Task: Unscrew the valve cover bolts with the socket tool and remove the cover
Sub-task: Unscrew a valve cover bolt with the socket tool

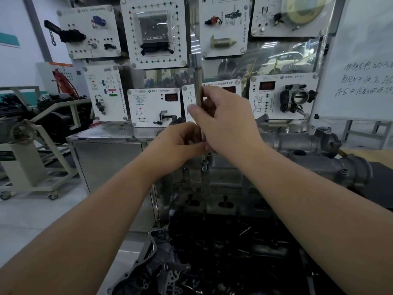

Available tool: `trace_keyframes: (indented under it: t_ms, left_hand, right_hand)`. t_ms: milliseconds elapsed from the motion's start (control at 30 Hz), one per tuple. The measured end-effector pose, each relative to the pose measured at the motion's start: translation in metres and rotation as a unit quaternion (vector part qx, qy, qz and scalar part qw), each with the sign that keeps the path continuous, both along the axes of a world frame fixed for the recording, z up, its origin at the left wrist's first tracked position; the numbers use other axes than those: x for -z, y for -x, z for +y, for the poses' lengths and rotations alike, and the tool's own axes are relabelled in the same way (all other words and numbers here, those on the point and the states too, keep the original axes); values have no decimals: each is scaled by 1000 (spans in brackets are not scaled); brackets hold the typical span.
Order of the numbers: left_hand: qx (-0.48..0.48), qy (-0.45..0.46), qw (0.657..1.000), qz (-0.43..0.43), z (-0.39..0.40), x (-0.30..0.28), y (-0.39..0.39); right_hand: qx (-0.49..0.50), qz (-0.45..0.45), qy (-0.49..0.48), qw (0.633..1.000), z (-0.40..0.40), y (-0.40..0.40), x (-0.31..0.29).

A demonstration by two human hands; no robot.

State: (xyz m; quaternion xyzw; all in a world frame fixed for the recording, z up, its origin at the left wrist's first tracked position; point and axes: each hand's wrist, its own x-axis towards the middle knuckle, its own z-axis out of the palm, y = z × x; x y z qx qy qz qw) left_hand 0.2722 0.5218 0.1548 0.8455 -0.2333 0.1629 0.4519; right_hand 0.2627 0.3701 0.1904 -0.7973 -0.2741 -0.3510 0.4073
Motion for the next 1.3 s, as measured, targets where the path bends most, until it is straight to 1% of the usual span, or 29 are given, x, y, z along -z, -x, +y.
trace_keyframes:
  t_ms: [133,333,433,500,600,767,900,1000,1067,1133,1200,1300]
  left_hand:
    - [-4,-12,1000,-7,1,2,-1]
    - [1,-20,1000,-4,0,-1,3]
    - [1,-22,1000,-6,-2,-2,4]
    - [0,-26,1000,-11,-5,-3,7]
    - [-5,-15,1000,-3,-1,-1,1]
    - [-6,-9,1000,-2,2,-1,1]
    - [-3,-13,1000,-6,-1,-2,3]
    - [-11,-19,1000,-7,-2,-1,3]
    - [-8,-3,1000,-2,0,1,0]
    - [3,11,1000,8,1,0,0]
    - [11,4,1000,6,1,-1,1]
    - [13,-3,1000,-5,1,-1,2]
  right_hand:
    - [24,2,46,999,0,0,-2]
    - [-10,41,2,999,0,3,3]
    - [0,11,3,1000,-1,2,2]
    - [15,-6,21,1000,-1,2,1]
    - [14,9,41,999,0,1,0]
    - [5,21,29,999,3,1,2]
    - [11,-1,8,1000,1,0,1]
    - [26,-6,34,999,0,0,-1]
    - [16,9,44,999,1,0,-1]
    - [6,19,32,999,2,1,0]
    - [-1,26,15,1000,1,1,2]
    - [-1,11,-8,1000,0,-1,2]
